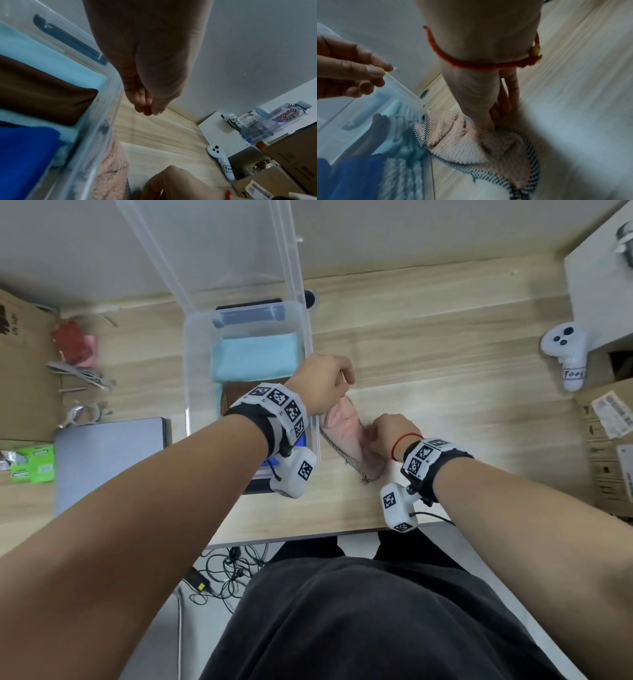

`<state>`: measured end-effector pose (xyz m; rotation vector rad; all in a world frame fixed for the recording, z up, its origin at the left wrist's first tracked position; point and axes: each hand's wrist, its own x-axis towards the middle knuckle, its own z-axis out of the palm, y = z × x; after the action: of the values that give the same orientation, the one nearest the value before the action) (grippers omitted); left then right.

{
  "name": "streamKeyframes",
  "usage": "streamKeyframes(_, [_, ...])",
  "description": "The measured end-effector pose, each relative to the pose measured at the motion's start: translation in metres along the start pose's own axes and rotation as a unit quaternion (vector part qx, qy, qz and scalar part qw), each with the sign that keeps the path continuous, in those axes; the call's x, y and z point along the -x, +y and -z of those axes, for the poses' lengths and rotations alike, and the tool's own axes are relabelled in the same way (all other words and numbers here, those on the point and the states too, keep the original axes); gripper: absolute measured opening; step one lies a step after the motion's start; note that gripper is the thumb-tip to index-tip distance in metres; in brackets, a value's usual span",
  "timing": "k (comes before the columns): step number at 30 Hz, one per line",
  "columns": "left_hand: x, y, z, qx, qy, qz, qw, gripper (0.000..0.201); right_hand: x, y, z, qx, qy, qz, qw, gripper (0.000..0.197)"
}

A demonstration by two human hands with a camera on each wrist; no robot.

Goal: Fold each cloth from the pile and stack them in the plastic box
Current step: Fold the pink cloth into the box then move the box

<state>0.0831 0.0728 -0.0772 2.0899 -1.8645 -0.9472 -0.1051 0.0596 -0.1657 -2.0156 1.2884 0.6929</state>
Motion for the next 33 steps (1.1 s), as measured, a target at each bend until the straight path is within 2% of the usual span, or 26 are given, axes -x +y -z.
streamKeyframes(3, [-0.008,0.011,-0.012,-0.010,-0.025,0.006,1.000,0.021,-0.001,0.016,0.005,0.003,0.018,0.044,0.999,0.013])
streamKeyframes(4, [-0.011,0.016,-0.019,-0.019,-0.044,0.013,0.999,0.023,-0.001,0.023,0.007,-0.008,0.024,0.080,0.996,0.018])
streamKeyframes(6, [-0.013,0.015,-0.032,-0.052,-0.089,0.031,0.994,0.028,0.003,0.022,0.007,-0.003,-0.004,0.166,0.986,0.044])
streamKeyframes(7, [-0.014,0.016,-0.042,-0.069,-0.110,0.039,0.991,0.030,0.005,0.023,0.005,0.026,-0.023,0.193,0.981,0.054])
streamKeyframes(8, [-0.014,0.018,-0.051,-0.080,-0.128,0.048,0.987,0.031,0.008,0.022,0.001,0.068,-0.024,0.214,0.974,0.056])
streamKeyframes(10, [-0.013,0.022,-0.067,-0.093,-0.163,0.065,0.980,0.034,0.009,0.026,-0.012,0.129,0.009,0.237,0.963,0.041])
streamKeyframes(11, [-0.013,0.024,-0.074,-0.099,-0.178,0.069,0.977,0.036,0.008,0.031,-0.015,0.126,0.029,0.236,0.963,0.033])
streamKeyframes(13, [-0.011,0.026,-0.084,-0.105,-0.197,0.070,0.972,0.042,0.007,0.043,-0.014,0.062,0.045,0.219,0.973,0.024])
streamKeyframes(15, [-0.013,0.032,-0.091,-0.093,-0.204,0.069,0.972,0.051,0.007,0.059,0.003,-0.061,0.039,0.182,0.981,0.017])
streamKeyframes(17, [-0.016,0.043,-0.096,-0.071,-0.204,0.059,0.975,0.062,0.008,0.078,0.026,-0.197,0.041,0.133,0.971,0.010])
streamKeyframes(19, [-0.019,0.058,-0.095,-0.037,-0.189,0.057,0.980,0.073,0.007,0.090,0.051,-0.322,0.050,0.089,0.941,0.002])
streamKeyframes(21, [-0.024,0.075,-0.093,0.028,-0.141,0.063,0.988,0.075,0.009,0.098,0.078,-0.412,0.065,0.080,0.906,0.010])
streamKeyframes(23, [-0.031,0.095,-0.088,0.078,-0.071,0.077,0.991,0.066,0.018,0.103,0.104,-0.466,0.053,0.098,0.878,0.016])
streamKeyframes(26, [-0.045,0.117,-0.073,0.103,0.034,0.096,0.989,0.048,0.033,0.104,0.140,-0.500,0.017,0.142,0.854,0.016])
streamKeyframes(29, [-0.053,0.134,-0.055,0.141,0.078,0.079,0.984,0.038,0.049,0.105,0.168,-0.528,0.017,0.160,0.834,0.023])
streamKeyframes(30, [-0.053,0.139,-0.048,0.150,0.090,0.070,0.982,0.036,0.053,0.107,0.176,-0.515,0.031,0.178,0.838,0.024])
streamKeyframes(33, [-0.052,0.151,-0.027,0.164,0.142,0.062,0.974,0.023,0.064,0.111,0.197,-0.357,0.150,0.224,0.894,0.019])
